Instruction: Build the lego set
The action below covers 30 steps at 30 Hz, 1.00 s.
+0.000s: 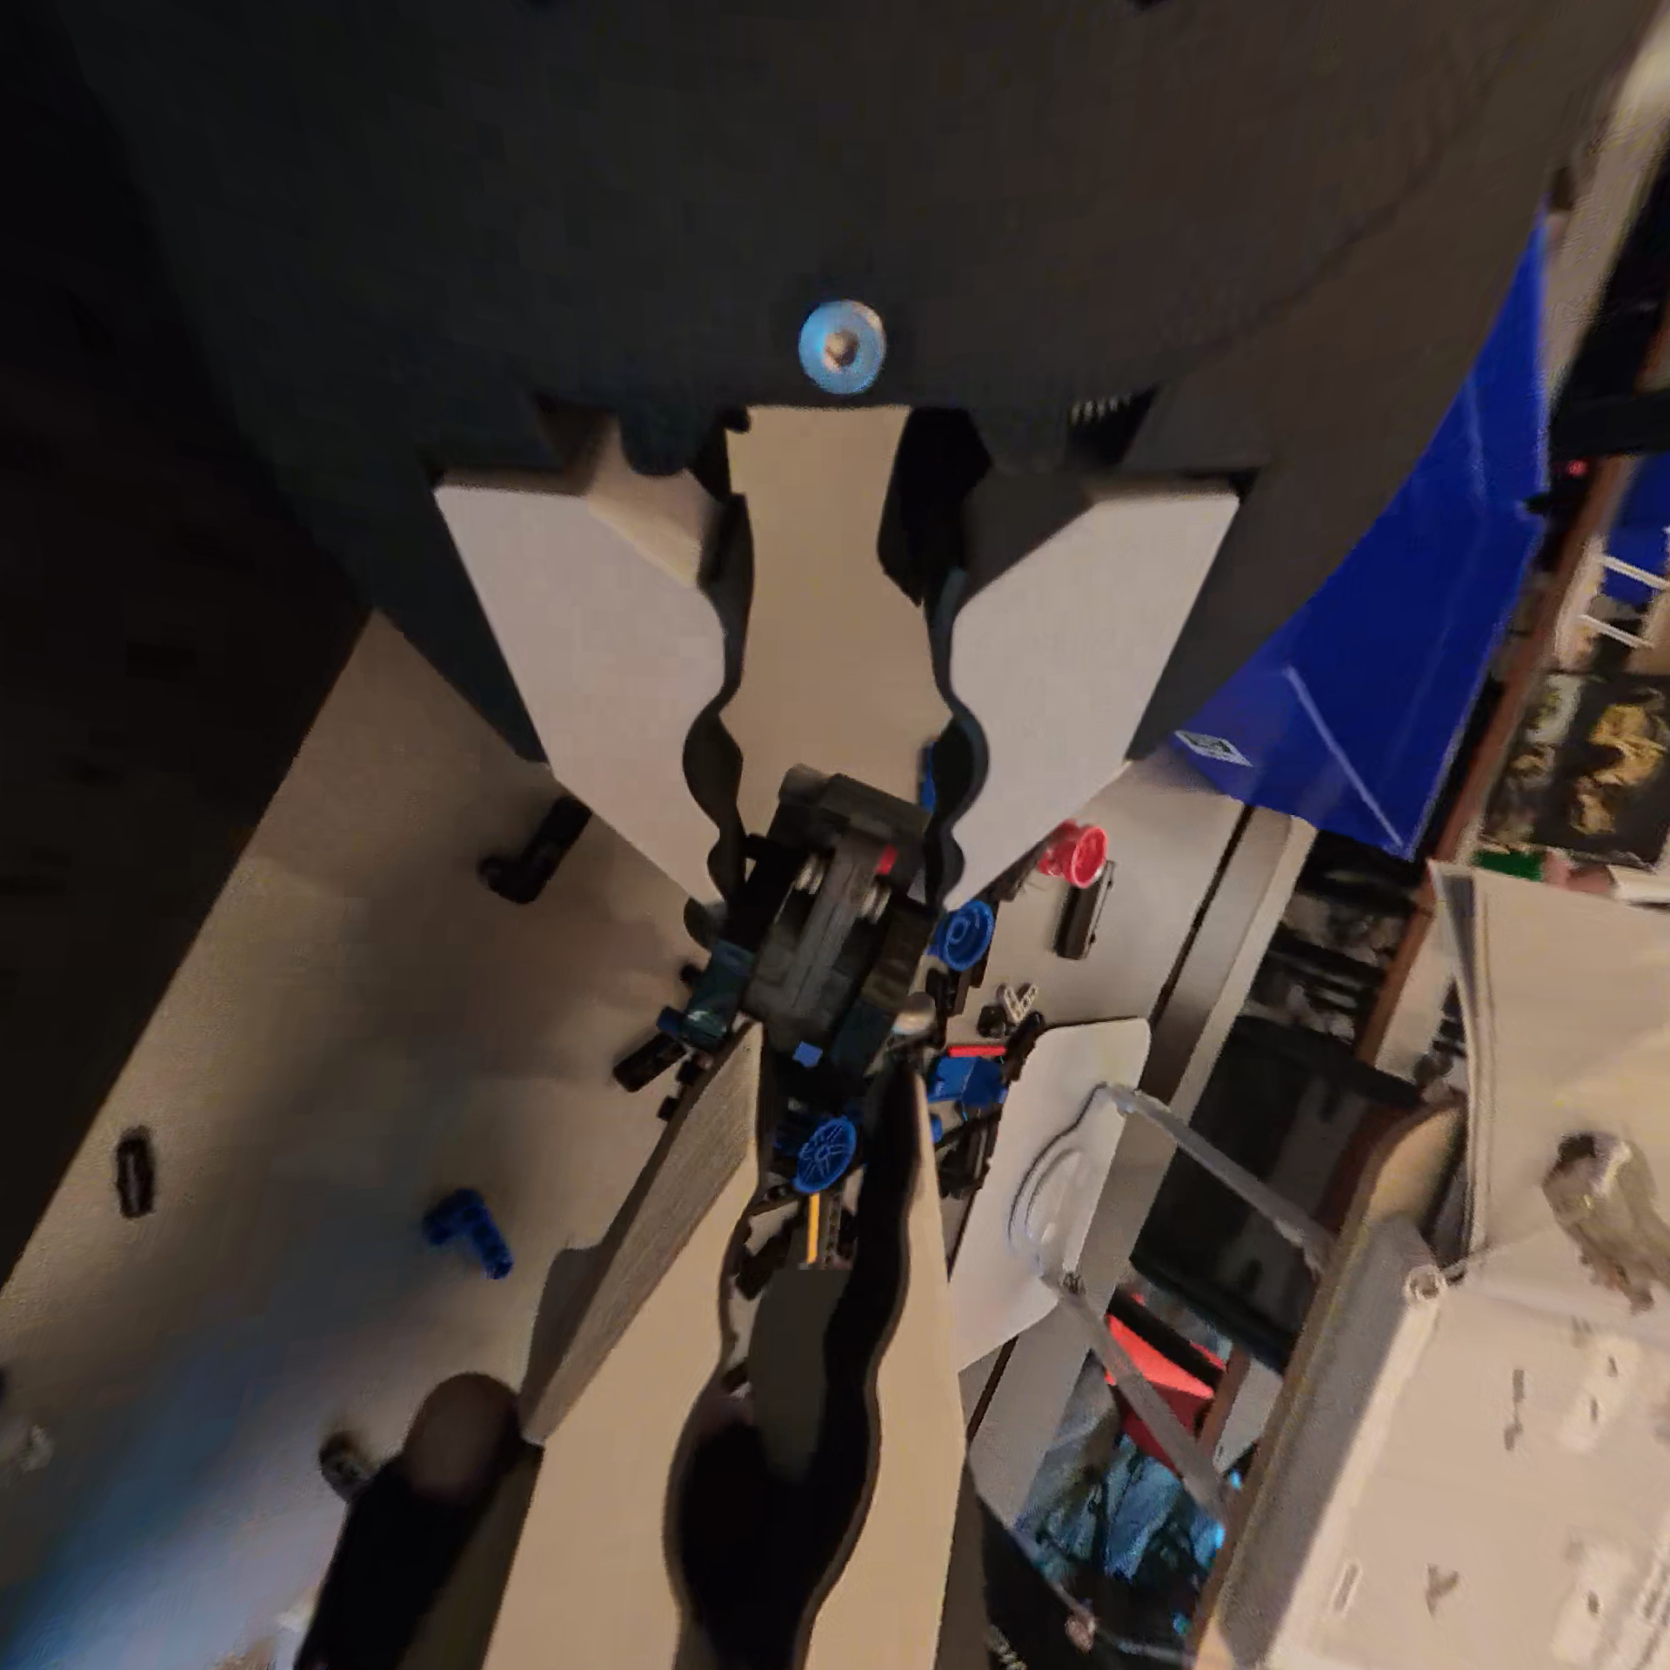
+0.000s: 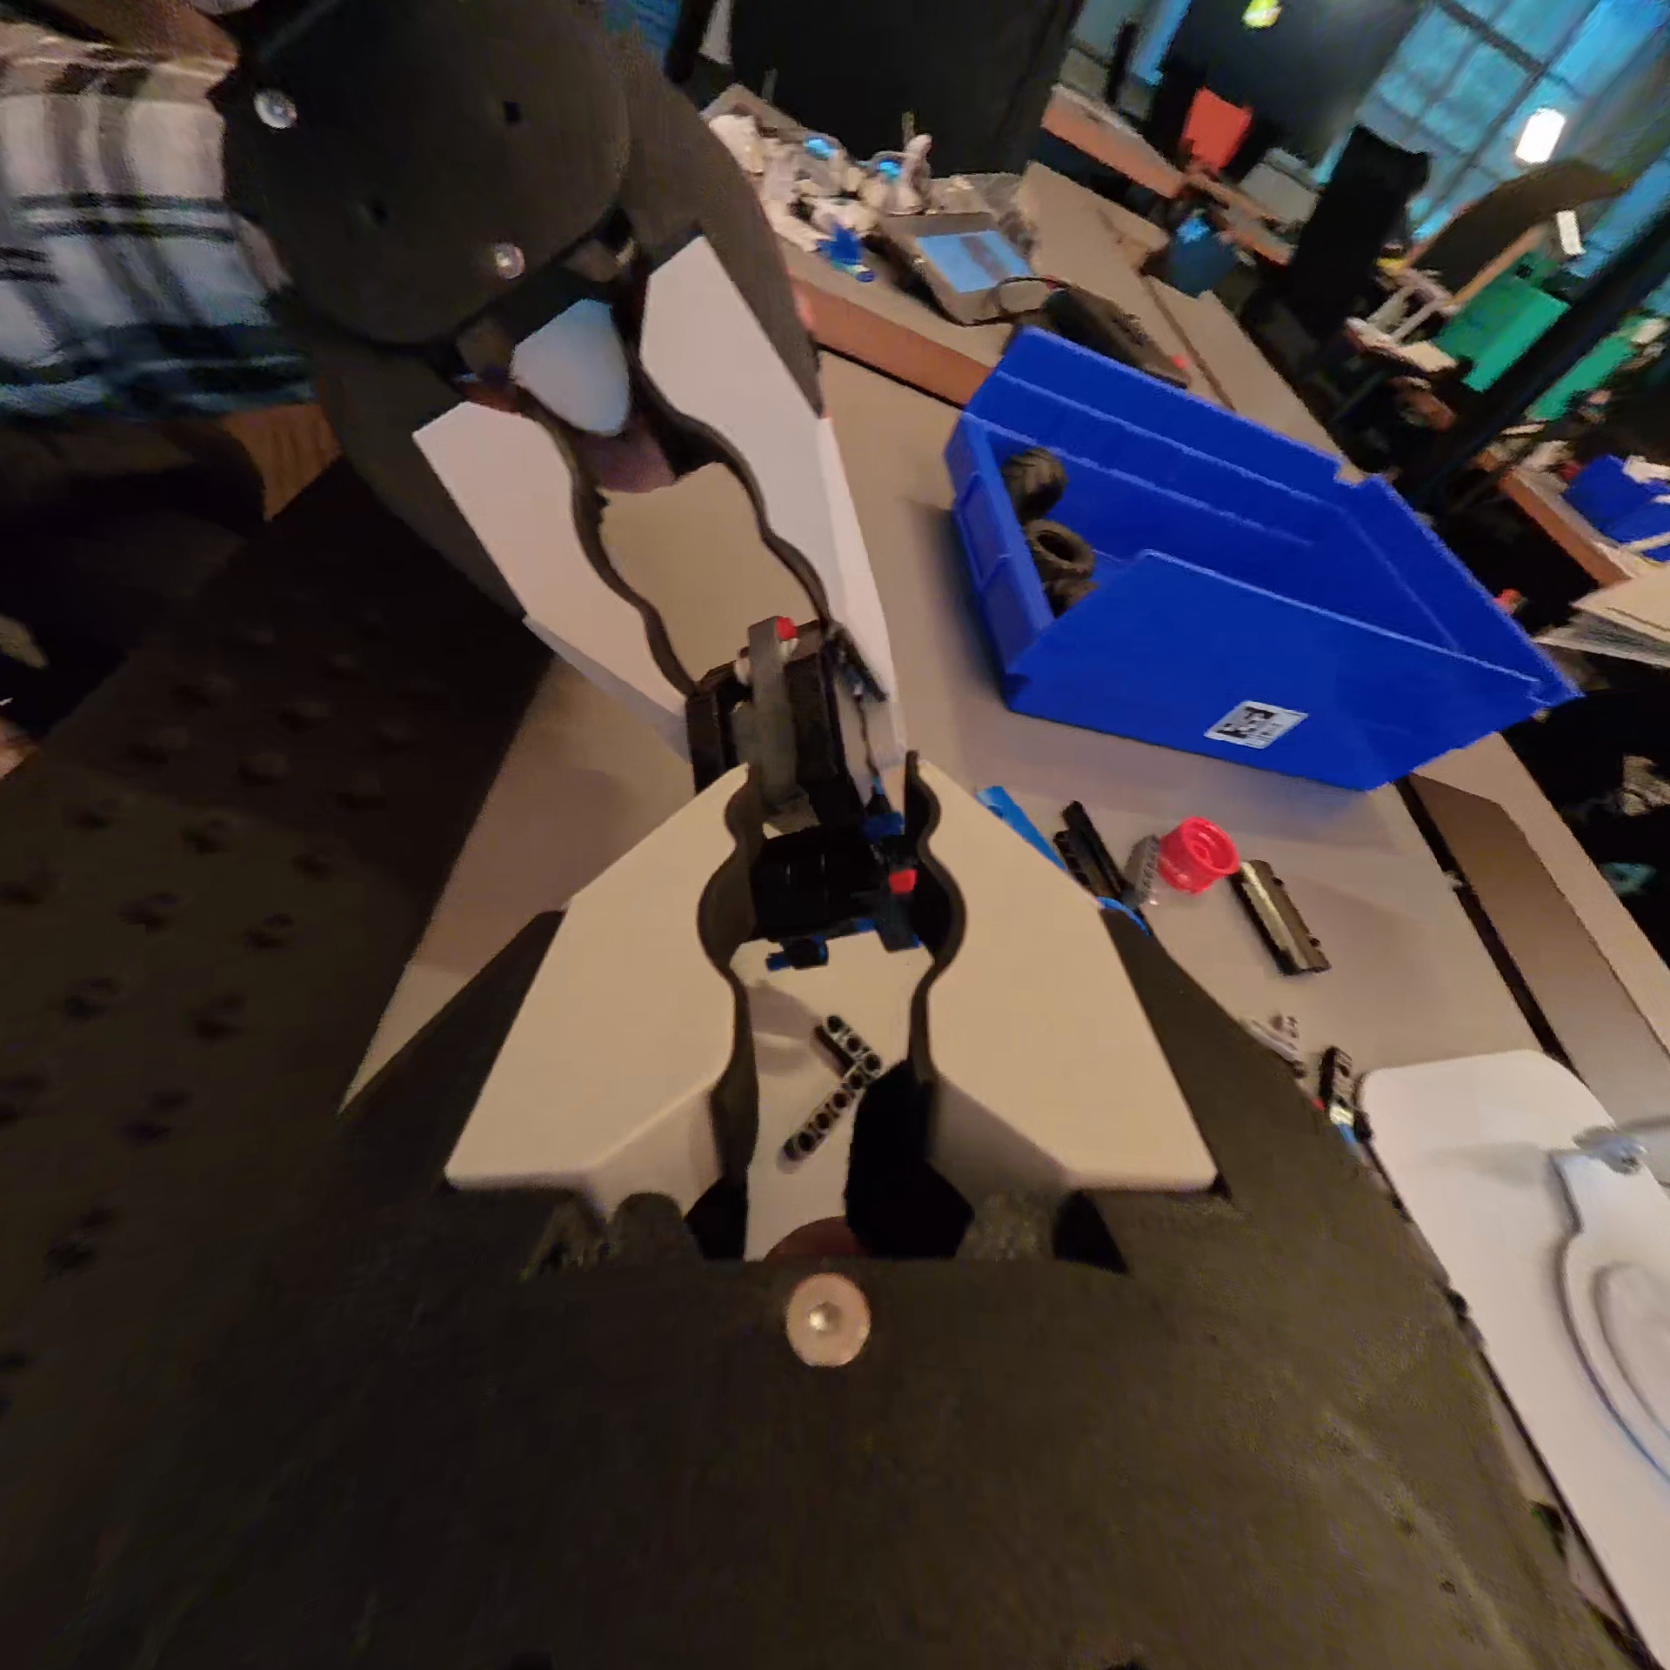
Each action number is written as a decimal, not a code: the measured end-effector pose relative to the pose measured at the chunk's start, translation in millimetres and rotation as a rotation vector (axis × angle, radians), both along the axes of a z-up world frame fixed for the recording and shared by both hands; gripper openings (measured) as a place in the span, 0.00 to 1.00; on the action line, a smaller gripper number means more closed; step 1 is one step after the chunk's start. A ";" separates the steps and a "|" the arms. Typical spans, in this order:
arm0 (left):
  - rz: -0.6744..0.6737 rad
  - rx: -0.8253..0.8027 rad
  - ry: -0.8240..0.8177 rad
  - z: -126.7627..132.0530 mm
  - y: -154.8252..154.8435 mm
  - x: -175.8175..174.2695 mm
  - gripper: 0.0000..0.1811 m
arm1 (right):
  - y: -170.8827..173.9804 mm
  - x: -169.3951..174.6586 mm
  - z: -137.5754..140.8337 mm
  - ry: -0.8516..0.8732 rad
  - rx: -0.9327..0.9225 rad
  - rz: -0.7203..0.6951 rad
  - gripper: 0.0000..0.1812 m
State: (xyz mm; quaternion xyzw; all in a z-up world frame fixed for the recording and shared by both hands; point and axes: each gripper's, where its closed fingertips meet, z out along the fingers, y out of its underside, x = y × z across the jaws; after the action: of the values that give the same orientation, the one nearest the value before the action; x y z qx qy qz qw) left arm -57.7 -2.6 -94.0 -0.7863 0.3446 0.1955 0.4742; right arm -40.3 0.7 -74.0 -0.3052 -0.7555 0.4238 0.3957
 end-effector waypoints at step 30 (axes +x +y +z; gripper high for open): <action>0.239 -0.268 -0.536 -52.8 -22.9 -68.8 0.34 | 49.7 -5.1 -8.9 0.009 0.022 -0.185 0.18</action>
State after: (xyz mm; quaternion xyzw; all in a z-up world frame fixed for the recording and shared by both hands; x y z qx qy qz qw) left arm -126.5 -25.5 -146.9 -0.9000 0.1354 -0.0116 0.4141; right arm -45.4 50.4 -82.9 -0.3672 -0.7269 0.3783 0.4400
